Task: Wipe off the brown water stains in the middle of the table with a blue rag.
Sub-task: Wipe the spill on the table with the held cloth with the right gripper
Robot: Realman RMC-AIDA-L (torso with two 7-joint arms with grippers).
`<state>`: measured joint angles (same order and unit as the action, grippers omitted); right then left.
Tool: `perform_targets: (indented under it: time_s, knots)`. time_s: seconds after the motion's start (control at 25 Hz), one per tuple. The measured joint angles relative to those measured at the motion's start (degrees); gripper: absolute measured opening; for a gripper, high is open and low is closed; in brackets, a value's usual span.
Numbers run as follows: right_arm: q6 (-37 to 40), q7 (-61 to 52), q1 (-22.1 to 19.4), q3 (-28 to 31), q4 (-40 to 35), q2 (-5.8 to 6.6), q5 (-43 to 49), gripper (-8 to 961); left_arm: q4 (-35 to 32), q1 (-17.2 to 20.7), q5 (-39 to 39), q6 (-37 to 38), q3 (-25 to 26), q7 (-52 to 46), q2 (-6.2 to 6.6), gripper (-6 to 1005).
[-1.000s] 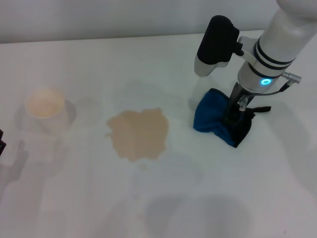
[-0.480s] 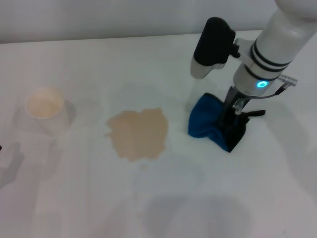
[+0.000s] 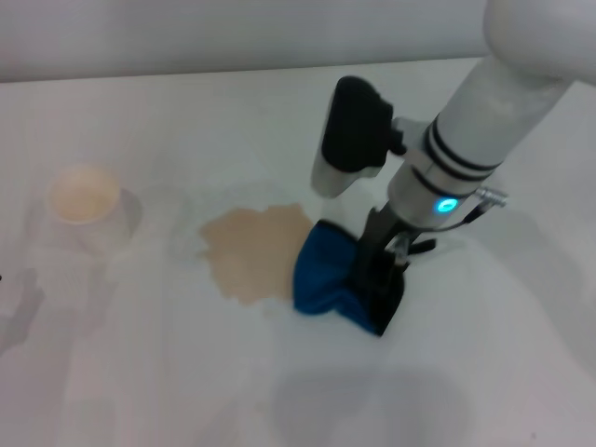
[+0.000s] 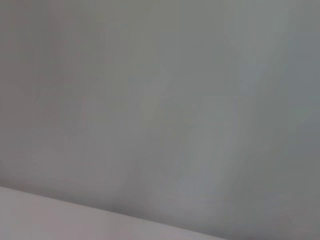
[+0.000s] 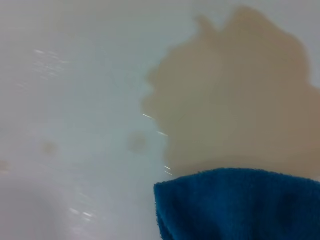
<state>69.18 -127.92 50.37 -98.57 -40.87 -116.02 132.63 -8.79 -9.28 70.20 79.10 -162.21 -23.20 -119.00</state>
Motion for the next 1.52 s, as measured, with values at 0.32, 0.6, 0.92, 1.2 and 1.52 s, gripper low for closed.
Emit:
perform_targets:
  time_s: [0.32, 0.6, 0.92, 1.2, 1.52]
  knots:
    - [-0.9, 3.8, -2.1, -8.9, -2.8, -0.18, -13.3, 61, 0.1, -0.3, 0.0, 0.0, 0.1, 0.0, 0.00, 892]
    - [-7.6, 5.5, -2.4, -16.9, -3.0, -0.15, -22.4, 61, 0.1, -0.5, 0.0, 0.0, 0.1, 0.0, 0.00, 892]
    - [-14.5, 6.6, -3.2, -20.1, -3.1, -0.30, -26.5, 62, 0.1, -0.5, 0.0, 0.0, 0.1, 0.0, 0.00, 892]
    - [-19.4, 6.5, -3.1, -19.6, -1.9, -0.15, -26.2, 61, 0.1, -0.5, 0.0, 0.0, 0.1, -0.3, 0.00, 891]
    - [-23.2, 6.7, -2.7, -14.9, 2.3, 0.49, -25.0, 61, 0.1, -0.5, 0.0, 0.0, 0.1, -0.3, 0.00, 892]
